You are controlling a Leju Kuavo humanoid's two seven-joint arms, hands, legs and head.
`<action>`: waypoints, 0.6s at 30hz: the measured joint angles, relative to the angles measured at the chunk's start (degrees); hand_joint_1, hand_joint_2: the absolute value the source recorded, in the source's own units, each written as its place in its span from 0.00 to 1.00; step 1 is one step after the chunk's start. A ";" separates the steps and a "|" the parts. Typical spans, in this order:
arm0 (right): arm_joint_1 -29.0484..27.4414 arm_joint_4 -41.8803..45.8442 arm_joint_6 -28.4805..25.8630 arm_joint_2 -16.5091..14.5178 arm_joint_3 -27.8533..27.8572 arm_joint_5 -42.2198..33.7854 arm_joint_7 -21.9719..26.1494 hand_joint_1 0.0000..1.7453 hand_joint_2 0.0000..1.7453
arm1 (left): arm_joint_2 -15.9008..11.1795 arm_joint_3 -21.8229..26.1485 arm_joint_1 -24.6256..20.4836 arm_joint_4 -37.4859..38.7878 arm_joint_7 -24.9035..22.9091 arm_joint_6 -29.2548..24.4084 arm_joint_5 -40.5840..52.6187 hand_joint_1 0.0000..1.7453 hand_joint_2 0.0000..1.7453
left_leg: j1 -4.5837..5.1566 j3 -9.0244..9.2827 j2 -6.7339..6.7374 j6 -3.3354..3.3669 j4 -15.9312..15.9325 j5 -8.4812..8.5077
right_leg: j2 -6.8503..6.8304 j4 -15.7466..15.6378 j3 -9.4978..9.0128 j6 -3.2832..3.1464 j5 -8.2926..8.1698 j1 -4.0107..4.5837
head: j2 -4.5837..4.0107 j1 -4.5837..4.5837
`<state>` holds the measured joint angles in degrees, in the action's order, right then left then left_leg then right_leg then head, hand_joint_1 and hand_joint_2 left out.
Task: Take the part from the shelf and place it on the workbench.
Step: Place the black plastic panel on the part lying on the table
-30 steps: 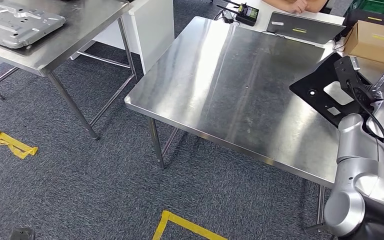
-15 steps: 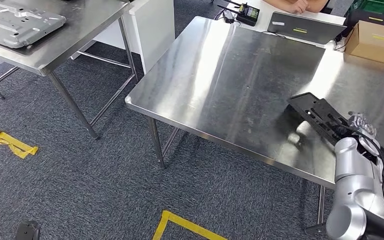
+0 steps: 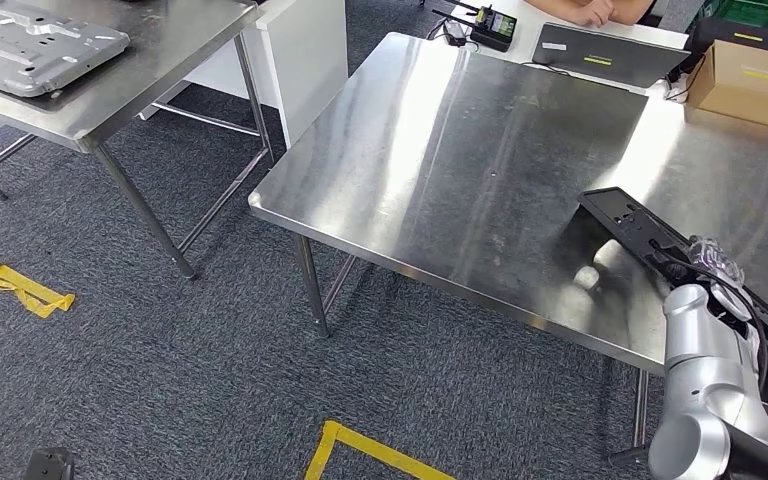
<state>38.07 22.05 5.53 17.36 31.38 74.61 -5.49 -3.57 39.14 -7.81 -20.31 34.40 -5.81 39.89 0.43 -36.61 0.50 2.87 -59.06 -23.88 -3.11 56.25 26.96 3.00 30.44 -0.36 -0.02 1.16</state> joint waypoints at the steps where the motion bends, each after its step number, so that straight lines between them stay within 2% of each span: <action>1: 0.82 0.01 -0.94 -0.24 0.01 -0.30 1.65 0.00 0.00 | 0.03 0.41 0.06 0.00 0.34 0.00 -0.01 0.00 0.00 | 0.01 0.00 0.01 0.00 0.00 0.01 | 0.00 0.01 -0.01 0.00 0.00 0.00 | 0.00 0.00; 7: 7.11 0.44 -6.79 -1.85 0.00 -2.84 9.42 0.00 0.00 | 0.28 3.28 1.11 -0.33 2.12 0.14 0.29 0.00 0.00 | -0.04 0.01 -0.07 -0.01 -0.01 0.01 | -0.06 0.02 0.33 -0.01 0.01 0.00 | 0.00 0.00; 10: 8.90 3.19 -12.92 -3.31 0.13 -8.12 18.70 0.00 0.00 | 0.51 4.99 1.71 -0.70 3.56 0.31 0.31 0.00 0.00 | 0.03 -0.05 -0.03 -0.01 -0.01 0.03 | -0.03 0.07 0.06 0.00 0.00 0.00 | 0.00 -0.01; 12: 9.63 8.47 -15.74 -4.73 -0.21 -14.70 23.97 0.00 0.00 | 0.82 6.64 1.98 -1.11 4.67 1.26 0.21 0.00 0.00 | 0.01 -0.04 -0.04 -0.01 -0.02 0.04 | -0.05 0.09 0.14 0.00 0.00 -0.02 | 0.00 -0.01; 15: 6.49 21.97 -16.85 -7.30 -2.25 -29.16 28.23 0.00 0.00 | 1.69 8.82 2.71 -2.36 5.47 3.21 -0.91 0.00 0.00 | -0.14 -0.01 -0.17 -0.07 -0.02 -0.02 | -0.14 0.02 0.51 -0.07 0.07 0.00 | 0.00 -0.01; 18: -3.17 37.12 -19.54 -9.87 -5.60 -40.42 31.89 0.00 0.00 | 2.54 9.65 3.45 -3.00 5.54 4.10 -2.66 0.00 0.00 | -0.22 -0.01 -0.35 -0.23 -0.01 -0.14 | -0.26 -0.03 0.50 -0.20 0.17 0.08 | 0.00 0.00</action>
<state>34.90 59.17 -14.01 7.49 25.78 34.20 26.39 -1.03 48.80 -4.36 -23.31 39.93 -1.71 37.23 0.21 -36.62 0.15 2.64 -59.08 -24.03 -3.36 56.22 27.47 2.81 30.61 -0.28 -0.02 1.16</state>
